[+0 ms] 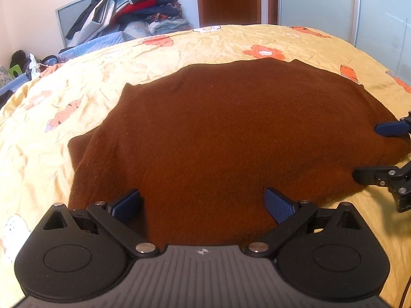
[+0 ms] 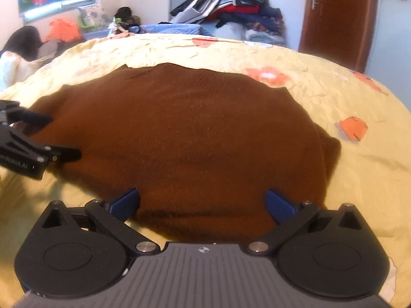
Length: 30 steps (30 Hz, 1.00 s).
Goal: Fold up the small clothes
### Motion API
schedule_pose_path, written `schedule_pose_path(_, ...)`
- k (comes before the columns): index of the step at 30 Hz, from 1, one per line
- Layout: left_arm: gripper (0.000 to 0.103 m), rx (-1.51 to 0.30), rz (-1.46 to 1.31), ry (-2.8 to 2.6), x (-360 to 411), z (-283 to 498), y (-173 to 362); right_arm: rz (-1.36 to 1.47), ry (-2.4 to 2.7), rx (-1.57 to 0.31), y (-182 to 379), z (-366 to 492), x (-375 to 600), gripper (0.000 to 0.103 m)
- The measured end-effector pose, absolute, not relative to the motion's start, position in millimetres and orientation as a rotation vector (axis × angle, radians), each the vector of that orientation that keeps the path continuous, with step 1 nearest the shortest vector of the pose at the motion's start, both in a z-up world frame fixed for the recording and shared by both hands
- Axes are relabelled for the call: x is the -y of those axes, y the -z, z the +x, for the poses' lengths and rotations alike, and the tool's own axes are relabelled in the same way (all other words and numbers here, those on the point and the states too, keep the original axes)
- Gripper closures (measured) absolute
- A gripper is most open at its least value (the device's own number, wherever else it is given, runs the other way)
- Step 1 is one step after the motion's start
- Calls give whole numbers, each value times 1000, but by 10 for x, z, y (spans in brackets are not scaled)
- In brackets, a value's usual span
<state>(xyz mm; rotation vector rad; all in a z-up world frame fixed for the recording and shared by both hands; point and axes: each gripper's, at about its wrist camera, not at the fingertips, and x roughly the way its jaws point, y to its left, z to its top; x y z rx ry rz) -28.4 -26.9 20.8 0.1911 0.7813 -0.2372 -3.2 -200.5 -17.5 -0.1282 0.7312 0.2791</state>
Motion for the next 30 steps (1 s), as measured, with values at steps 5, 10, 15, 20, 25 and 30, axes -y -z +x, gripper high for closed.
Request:
schedule_pose_path(5,0,-780,130,269,160,-524,-318,-83,-266,-726,-26,-152,2012,2)
schedule_pose_path(10,0,-817,154,261,84,-588,-200,-185,-255,-732,197,-147,1981,0)
schedule_pose_path(15,0,-800,-129,252,-468,-668,-460,-98,-250,-772,-65,-250,2105,0)
schedule_pose_path(20,1,-928,-582,212,-1140,-525,-288,254,-129,-793,-175,-336,2777,0)
schedule_pose_path(25,1,-934,-768,264,-1211,-323,-210,479,-133,-837,-40,-331,3112,0)
schedule_pose_path(30,97,-1014,-755,230,-1072,-120,-116,489,-209,-862,-34,-187,3068,81)
